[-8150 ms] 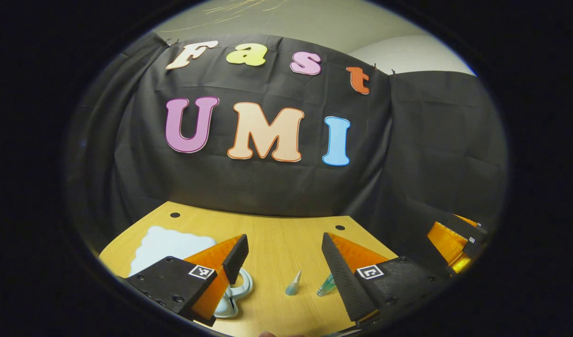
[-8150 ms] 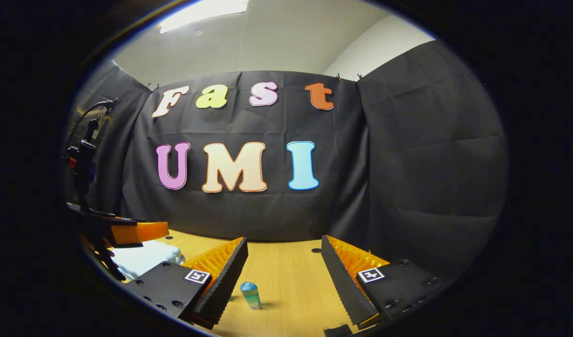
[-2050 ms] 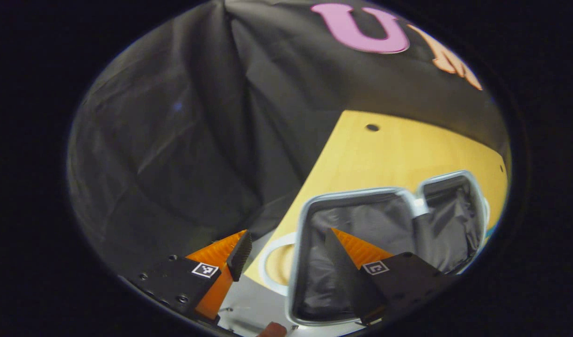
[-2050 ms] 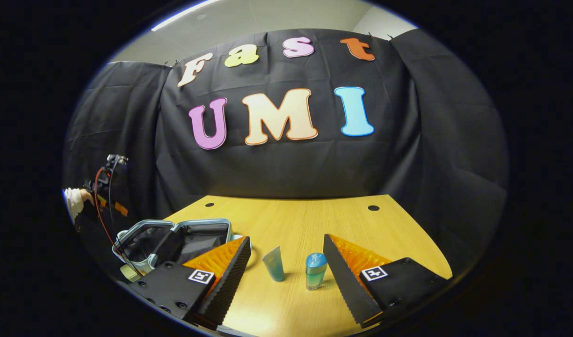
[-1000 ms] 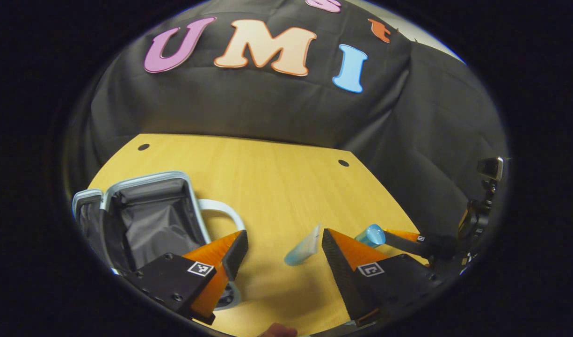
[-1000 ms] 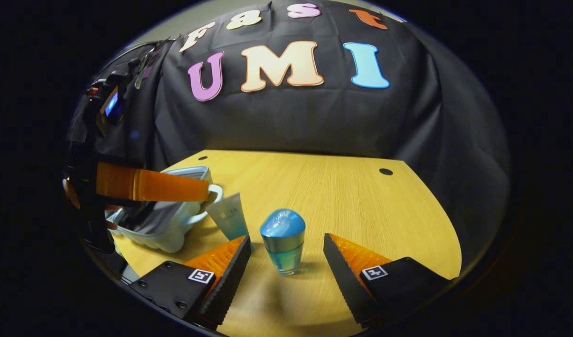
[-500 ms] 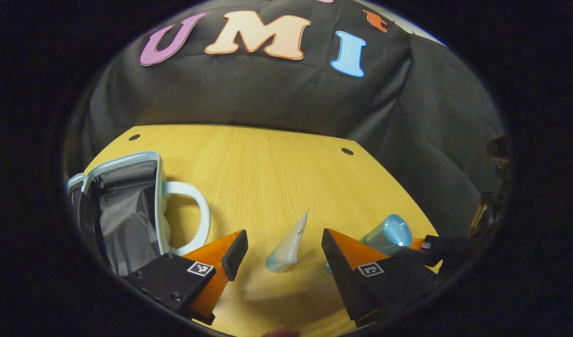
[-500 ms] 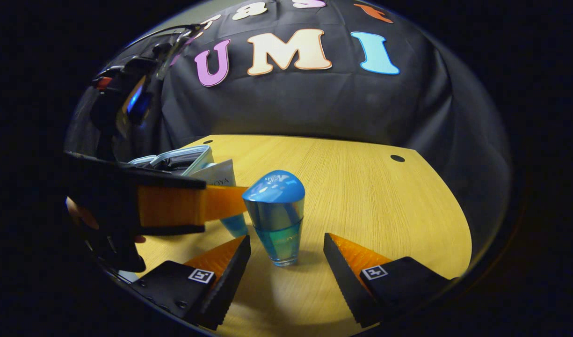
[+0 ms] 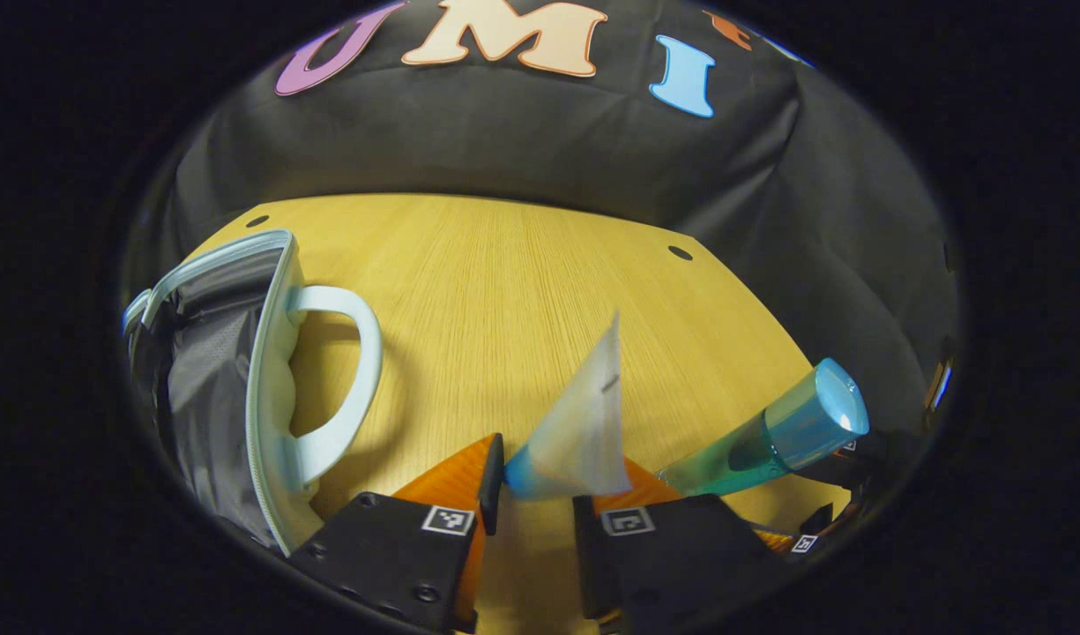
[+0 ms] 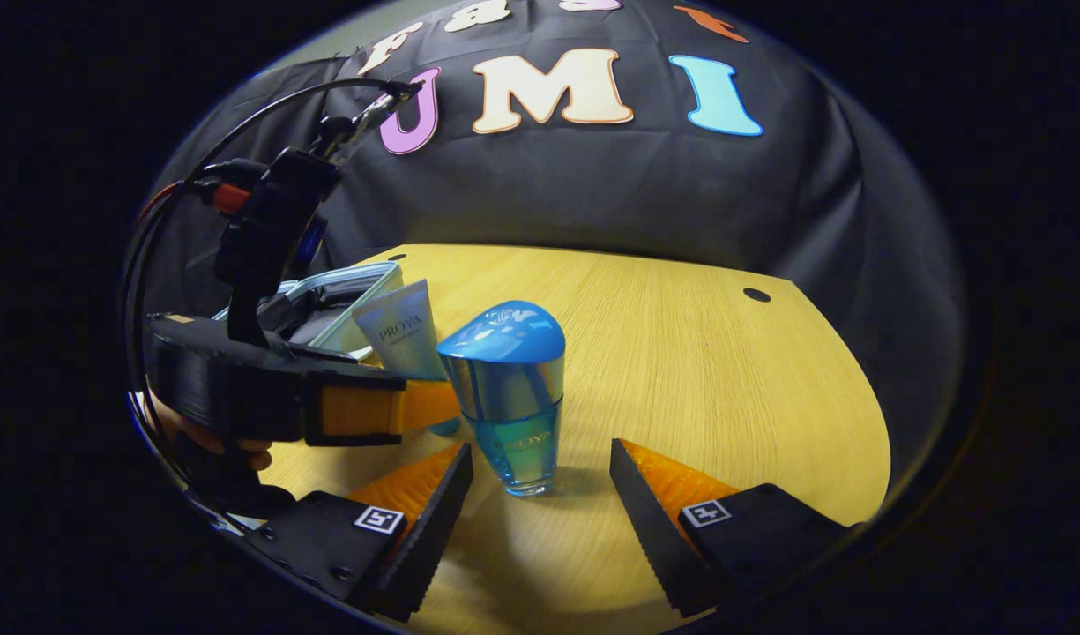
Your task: First open the suitcase, pack the skin care products into it, and then close the suitcase.
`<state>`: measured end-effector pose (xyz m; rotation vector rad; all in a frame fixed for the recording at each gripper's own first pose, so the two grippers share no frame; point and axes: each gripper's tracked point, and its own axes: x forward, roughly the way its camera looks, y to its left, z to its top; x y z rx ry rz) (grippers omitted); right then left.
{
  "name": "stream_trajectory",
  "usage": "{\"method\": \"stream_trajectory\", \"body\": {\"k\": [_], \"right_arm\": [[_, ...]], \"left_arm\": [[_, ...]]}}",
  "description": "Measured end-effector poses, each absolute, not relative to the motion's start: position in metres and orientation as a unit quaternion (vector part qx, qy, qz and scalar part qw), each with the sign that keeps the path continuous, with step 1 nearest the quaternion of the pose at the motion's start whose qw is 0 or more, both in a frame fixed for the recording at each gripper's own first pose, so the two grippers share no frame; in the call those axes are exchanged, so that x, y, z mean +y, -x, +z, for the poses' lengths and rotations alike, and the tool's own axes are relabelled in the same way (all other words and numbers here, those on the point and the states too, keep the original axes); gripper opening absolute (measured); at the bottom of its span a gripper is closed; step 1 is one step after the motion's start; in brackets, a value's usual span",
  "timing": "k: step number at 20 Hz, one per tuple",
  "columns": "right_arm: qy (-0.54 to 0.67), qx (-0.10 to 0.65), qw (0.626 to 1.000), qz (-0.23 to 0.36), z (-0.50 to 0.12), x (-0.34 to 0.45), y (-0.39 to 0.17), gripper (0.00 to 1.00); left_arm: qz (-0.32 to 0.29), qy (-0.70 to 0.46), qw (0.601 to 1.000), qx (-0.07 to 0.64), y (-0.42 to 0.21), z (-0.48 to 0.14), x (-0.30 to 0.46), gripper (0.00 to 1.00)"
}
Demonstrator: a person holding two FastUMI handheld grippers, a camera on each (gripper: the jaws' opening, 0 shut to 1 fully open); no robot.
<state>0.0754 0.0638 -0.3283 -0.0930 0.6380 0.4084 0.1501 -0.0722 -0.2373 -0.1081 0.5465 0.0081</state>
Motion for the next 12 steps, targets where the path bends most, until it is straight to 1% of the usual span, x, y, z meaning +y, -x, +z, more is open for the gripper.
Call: {"method": "stream_trajectory", "body": {"k": [2, 3, 4, 7, 8, 9, 10, 11, 12], "right_arm": [[0.049, 0.317, 0.925, 0.204, -0.334, 0.067, -0.077, 0.98], [0.049, 0.320, 0.923, 0.207, -0.336, 0.068, -0.077, 0.98], [0.049, 0.323, 0.922, 0.210, -0.337, 0.070, -0.077, 0.98], [0.050, 0.327, 0.919, 0.214, -0.341, 0.074, -0.079, 0.98], [0.050, 0.328, 0.919, 0.211, -0.343, 0.074, -0.082, 0.94], [0.048, 0.329, 0.920, 0.208, -0.344, 0.073, -0.084, 0.90], [0.043, 0.331, 0.920, 0.205, -0.344, 0.072, -0.086, 0.84], [0.036, 0.331, 0.921, 0.202, -0.343, 0.072, -0.089, 0.82], [0.029, 0.330, 0.922, 0.201, -0.344, 0.074, -0.091, 0.75]], "left_arm": [[-0.002, 0.052, 0.962, 0.269, -0.150, -0.238, -0.072, 0.31], [-0.002, 0.059, 0.962, 0.266, -0.151, -0.238, -0.071, 0.30], [-0.003, 0.065, 0.961, 0.269, -0.149, -0.238, -0.070, 0.27], [-0.007, 0.086, 0.959, 0.271, -0.142, -0.224, -0.068, 0.27], [-0.011, 0.089, 0.960, 0.267, -0.136, -0.214, -0.067, 0.27], [-0.015, 0.092, 0.961, 0.260, -0.133, -0.202, -0.065, 0.24], [-0.022, 0.095, 0.963, 0.253, -0.127, -0.189, -0.065, 0.27], [-0.030, 0.099, 0.965, 0.242, -0.123, -0.175, -0.064, 0.27], [-0.035, 0.104, 0.967, 0.231, -0.118, -0.162, -0.062, 0.27]]}}
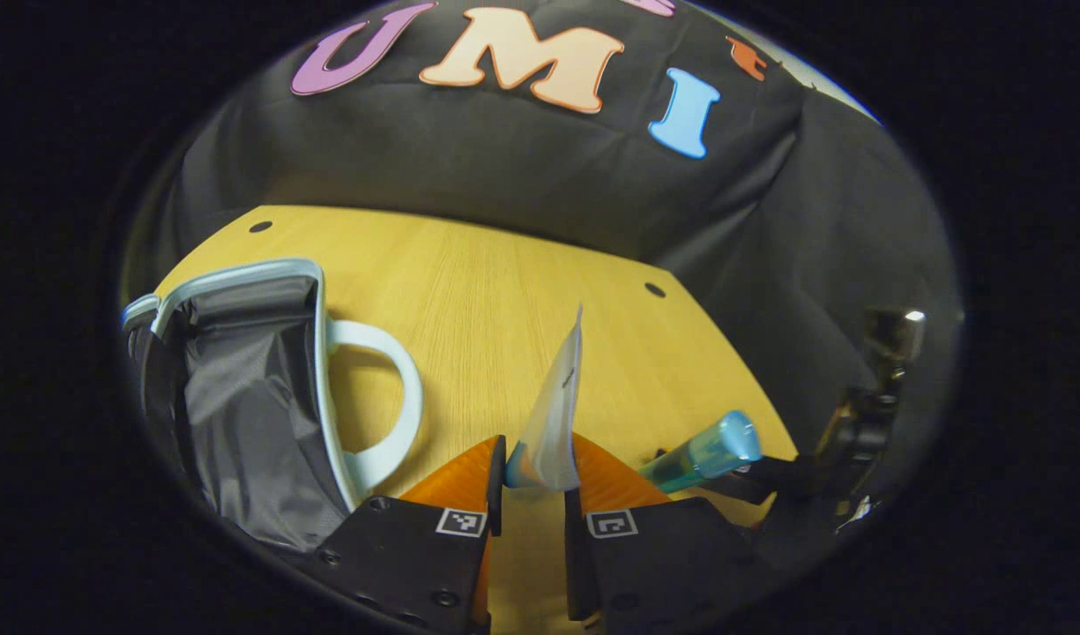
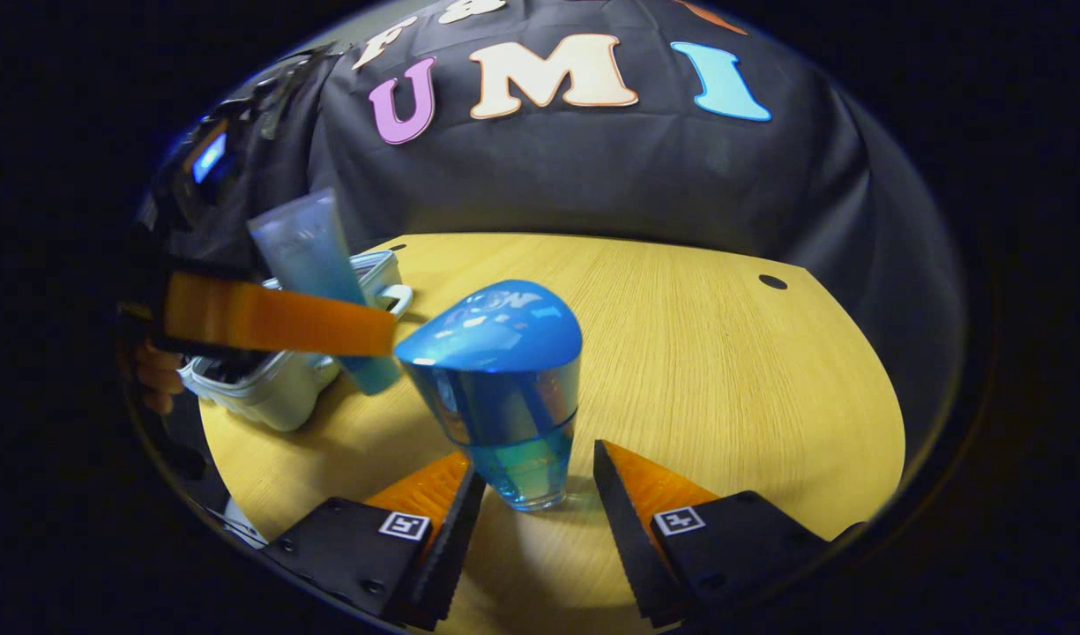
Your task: First open the suitcase, pack the skin care products into it, and then close the suitcase.
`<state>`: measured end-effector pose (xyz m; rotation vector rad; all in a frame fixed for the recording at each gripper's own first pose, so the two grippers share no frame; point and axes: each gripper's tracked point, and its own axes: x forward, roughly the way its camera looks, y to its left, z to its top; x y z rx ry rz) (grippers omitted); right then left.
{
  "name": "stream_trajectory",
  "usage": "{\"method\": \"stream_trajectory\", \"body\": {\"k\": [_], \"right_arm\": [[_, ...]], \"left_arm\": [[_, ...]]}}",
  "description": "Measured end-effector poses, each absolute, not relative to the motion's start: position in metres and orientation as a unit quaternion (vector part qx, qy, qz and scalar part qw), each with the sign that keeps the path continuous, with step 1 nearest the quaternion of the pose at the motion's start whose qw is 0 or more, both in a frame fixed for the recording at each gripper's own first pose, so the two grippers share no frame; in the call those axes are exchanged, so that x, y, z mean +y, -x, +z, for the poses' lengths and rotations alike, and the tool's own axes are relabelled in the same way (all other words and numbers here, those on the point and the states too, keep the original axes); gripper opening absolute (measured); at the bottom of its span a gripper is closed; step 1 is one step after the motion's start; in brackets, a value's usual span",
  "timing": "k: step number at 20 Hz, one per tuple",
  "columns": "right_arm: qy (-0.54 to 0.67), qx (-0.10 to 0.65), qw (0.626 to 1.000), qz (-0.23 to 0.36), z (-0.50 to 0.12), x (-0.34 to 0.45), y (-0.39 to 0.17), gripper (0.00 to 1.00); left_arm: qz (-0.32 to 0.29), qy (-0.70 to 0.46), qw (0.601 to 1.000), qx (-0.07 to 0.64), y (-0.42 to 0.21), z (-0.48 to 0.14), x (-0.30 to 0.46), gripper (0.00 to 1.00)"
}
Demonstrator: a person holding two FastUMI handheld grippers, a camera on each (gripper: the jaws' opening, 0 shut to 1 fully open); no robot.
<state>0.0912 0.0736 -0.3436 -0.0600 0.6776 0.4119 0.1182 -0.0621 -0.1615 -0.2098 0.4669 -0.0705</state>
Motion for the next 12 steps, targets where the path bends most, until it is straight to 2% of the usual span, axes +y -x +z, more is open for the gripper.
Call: {"method": "stream_trajectory", "body": {"k": [1, 3, 5, 8, 9, 11, 12], "right_arm": [[0.022, 0.334, 0.920, 0.203, -0.344, 0.077, -0.090, 0.74], [0.039, 0.330, 0.923, 0.192, -0.348, 0.073, -0.095, 0.48], [0.055, 0.328, 0.924, 0.190, -0.346, 0.073, -0.094, 0.49], [0.065, 0.327, 0.924, 0.186, -0.345, 0.074, -0.092, 0.44], [0.069, 0.329, 0.923, 0.184, -0.344, 0.073, -0.090, 0.41], [0.071, 0.340, 0.920, 0.181, -0.343, 0.072, -0.086, 0.42], [0.065, 0.342, 0.920, 0.181, -0.339, 0.074, -0.084, 0.39]], "left_arm": [[-0.037, 0.109, 0.967, 0.227, -0.113, -0.152, -0.059, 0.27], [-0.029, 0.114, 0.966, 0.230, -0.100, -0.139, -0.044, 0.27], [-0.006, 0.110, 0.966, 0.235, -0.086, -0.129, -0.019, 0.27], [0.035, 0.110, 0.960, 0.256, -0.060, -0.119, 0.030, 0.27], [0.049, 0.116, 0.955, 0.268, -0.051, -0.121, 0.047, 0.27], [0.073, 0.129, 0.940, 0.308, -0.031, -0.130, 0.080, 0.24], [0.080, 0.129, 0.933, 0.326, -0.022, -0.138, 0.096, 0.27]]}}
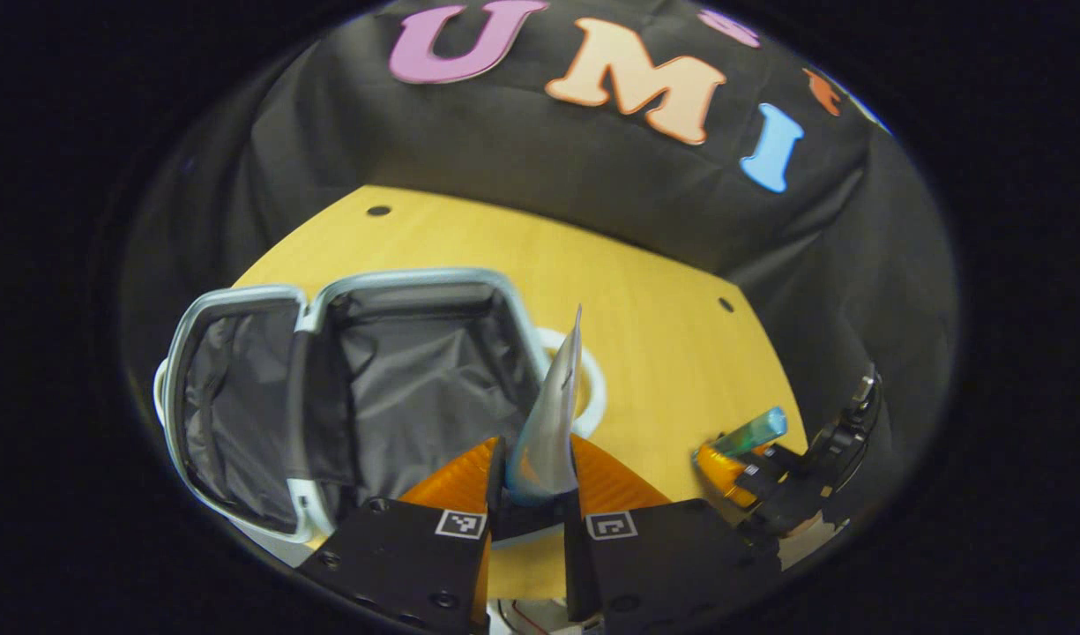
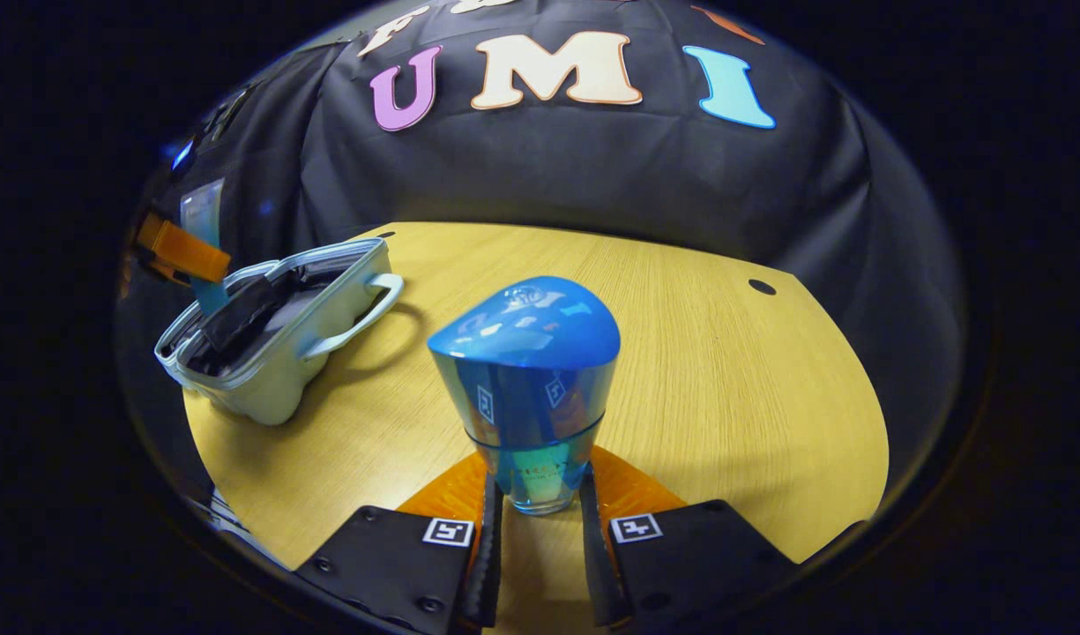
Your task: First open the suitcase, pack the skin care products into it, and then close the suitcase.
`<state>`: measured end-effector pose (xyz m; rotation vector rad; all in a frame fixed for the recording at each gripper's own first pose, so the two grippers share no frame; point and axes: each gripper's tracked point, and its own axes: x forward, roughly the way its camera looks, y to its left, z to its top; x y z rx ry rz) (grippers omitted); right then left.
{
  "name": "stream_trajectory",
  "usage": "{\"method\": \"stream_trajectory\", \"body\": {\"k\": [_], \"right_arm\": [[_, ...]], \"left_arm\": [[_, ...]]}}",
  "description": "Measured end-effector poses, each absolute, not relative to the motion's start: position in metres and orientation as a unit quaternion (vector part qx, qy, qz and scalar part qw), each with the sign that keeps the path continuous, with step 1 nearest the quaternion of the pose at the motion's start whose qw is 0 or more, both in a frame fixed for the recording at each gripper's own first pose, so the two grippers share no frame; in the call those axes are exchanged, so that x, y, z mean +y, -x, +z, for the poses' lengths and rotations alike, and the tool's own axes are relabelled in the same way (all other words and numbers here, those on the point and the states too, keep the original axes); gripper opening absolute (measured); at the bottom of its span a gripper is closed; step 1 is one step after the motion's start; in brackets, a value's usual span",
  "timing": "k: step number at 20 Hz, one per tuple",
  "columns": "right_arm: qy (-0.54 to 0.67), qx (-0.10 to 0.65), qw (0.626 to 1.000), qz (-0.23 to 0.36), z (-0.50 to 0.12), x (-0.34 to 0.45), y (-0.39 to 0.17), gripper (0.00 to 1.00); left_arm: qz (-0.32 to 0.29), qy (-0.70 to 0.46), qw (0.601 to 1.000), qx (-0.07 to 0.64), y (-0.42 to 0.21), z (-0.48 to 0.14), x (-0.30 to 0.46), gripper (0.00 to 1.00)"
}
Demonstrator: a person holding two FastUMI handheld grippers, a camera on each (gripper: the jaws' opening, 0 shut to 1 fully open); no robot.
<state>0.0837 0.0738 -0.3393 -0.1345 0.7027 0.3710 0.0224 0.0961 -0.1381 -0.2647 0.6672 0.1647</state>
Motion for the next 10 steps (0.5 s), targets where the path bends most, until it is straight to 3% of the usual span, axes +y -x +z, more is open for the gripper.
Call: {"method": "stream_trajectory", "body": {"k": [2, 6, 7, 10], "right_arm": [[0.050, 0.346, 0.920, 0.178, -0.326, 0.079, -0.081, 0.42], [0.035, 0.345, 0.921, 0.176, -0.284, 0.100, -0.077, 0.42], [0.023, 0.339, 0.923, 0.181, -0.268, 0.111, -0.076, 0.39], [-0.008, 0.326, 0.922, 0.207, -0.230, 0.154, -0.071, 0.42]], "left_arm": [[0.089, 0.127, 0.917, 0.368, -0.008, -0.156, 0.121, 0.30], [0.083, 0.135, 0.875, 0.458, 0.009, -0.192, 0.141, 0.27], [0.080, 0.138, 0.866, 0.474, 0.013, -0.204, 0.144, 0.24], [0.071, 0.138, 0.848, 0.507, 0.019, -0.224, 0.150, 0.27]]}}
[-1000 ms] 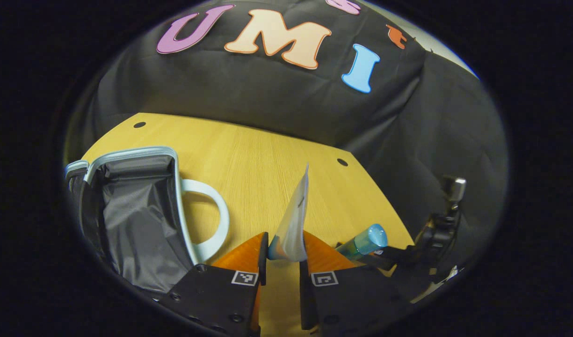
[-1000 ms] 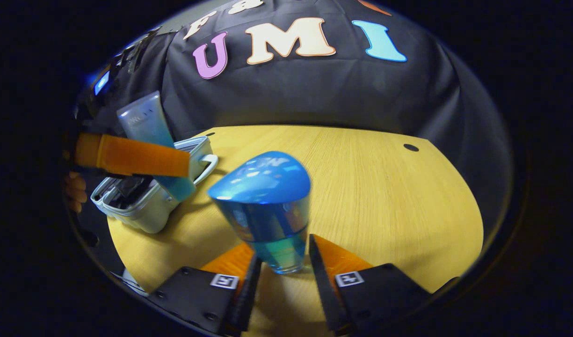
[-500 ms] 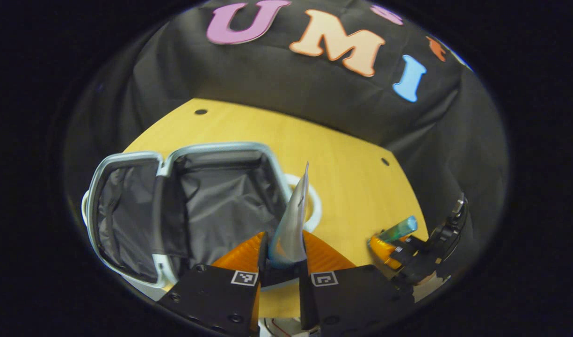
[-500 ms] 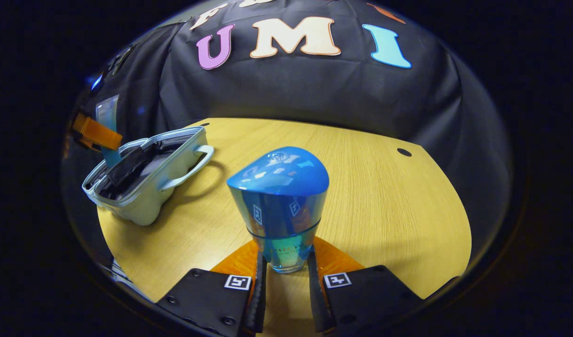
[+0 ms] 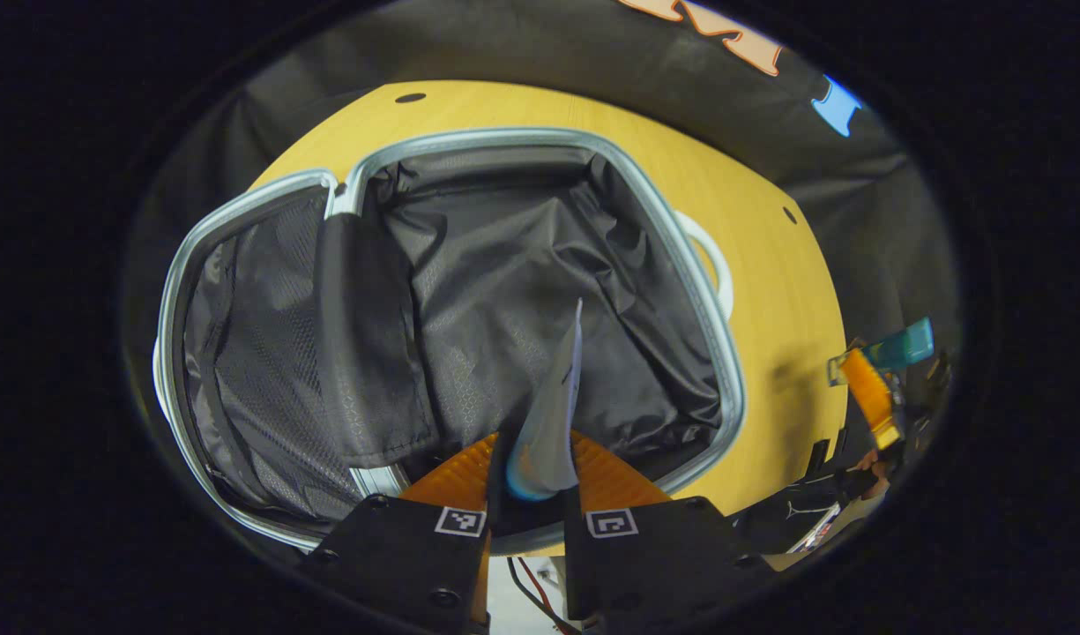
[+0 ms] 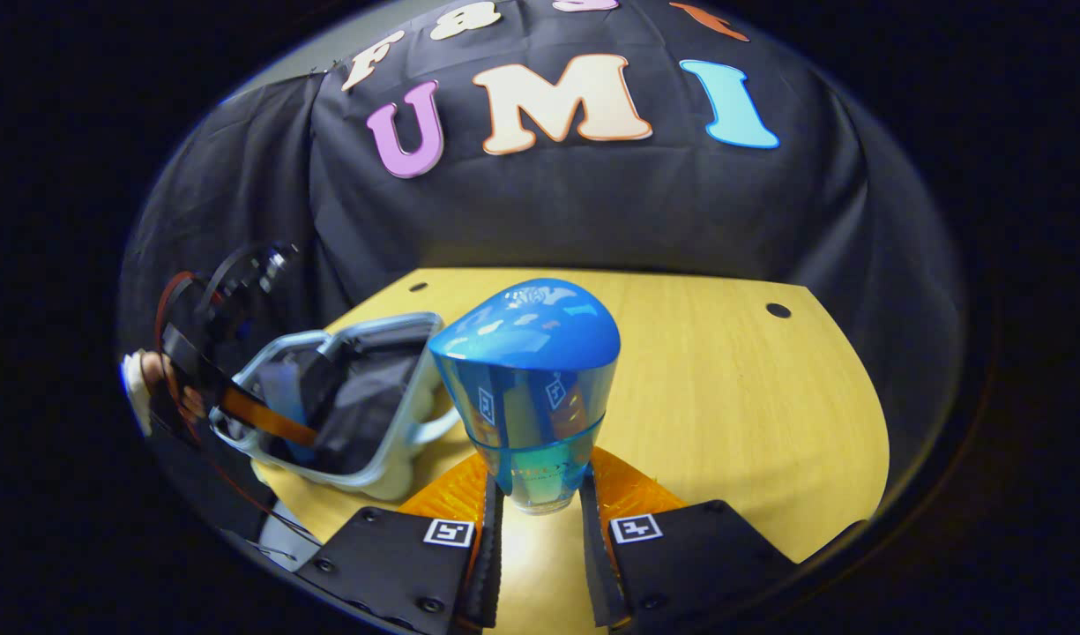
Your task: First open the suitcase, pack the skin care products into it, and then close the suitcase.
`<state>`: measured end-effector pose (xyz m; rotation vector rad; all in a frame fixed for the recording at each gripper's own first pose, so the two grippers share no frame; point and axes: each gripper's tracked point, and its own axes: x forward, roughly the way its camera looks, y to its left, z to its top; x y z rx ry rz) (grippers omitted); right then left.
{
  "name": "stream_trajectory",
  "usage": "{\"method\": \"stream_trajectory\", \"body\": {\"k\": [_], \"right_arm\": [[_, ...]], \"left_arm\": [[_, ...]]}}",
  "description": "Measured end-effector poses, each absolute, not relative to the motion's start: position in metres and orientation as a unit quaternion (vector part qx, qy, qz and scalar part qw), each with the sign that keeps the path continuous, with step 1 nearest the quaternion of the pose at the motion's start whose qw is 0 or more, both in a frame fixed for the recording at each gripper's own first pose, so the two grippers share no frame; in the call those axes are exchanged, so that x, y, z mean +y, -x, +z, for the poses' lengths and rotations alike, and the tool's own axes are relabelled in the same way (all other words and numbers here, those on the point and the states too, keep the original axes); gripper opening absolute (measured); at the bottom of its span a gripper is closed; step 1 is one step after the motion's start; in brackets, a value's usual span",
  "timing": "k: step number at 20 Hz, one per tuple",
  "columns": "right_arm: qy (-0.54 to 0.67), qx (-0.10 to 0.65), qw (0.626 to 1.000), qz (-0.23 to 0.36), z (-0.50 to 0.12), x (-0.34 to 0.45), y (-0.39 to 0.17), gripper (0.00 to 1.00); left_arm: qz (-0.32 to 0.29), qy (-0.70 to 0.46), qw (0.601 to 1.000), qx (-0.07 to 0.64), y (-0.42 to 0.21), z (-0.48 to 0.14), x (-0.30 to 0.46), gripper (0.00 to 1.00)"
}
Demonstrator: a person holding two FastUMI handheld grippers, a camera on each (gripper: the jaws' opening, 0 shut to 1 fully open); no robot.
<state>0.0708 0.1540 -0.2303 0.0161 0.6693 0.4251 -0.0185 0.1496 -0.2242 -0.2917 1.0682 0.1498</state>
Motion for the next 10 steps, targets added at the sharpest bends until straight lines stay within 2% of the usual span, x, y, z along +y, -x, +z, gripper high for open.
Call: {"method": "stream_trajectory", "body": {"k": [2, 4, 5, 6, 10], "right_arm": [[-0.016, 0.328, 0.916, 0.232, -0.219, 0.185, -0.065, 0.42], [-0.019, 0.335, 0.906, 0.258, -0.217, 0.217, -0.058, 0.42], [-0.015, 0.343, 0.899, 0.272, -0.221, 0.232, -0.054, 0.42], [-0.009, 0.354, 0.891, 0.286, -0.228, 0.247, -0.049, 0.41], [0.003, 0.388, 0.859, 0.334, -0.247, 0.305, -0.030, 0.42]], "left_arm": [[0.066, 0.146, 0.841, 0.517, 0.019, -0.232, 0.150, 0.24], [0.063, 0.151, 0.835, 0.525, 0.016, -0.240, 0.154, 0.27], [0.062, 0.157, 0.833, 0.527, 0.016, -0.240, 0.155, 0.24], [0.062, 0.160, 0.837, 0.519, 0.012, -0.239, 0.158, 0.29], [0.059, 0.164, 0.836, 0.520, 0.011, -0.236, 0.156, 0.34]]}}
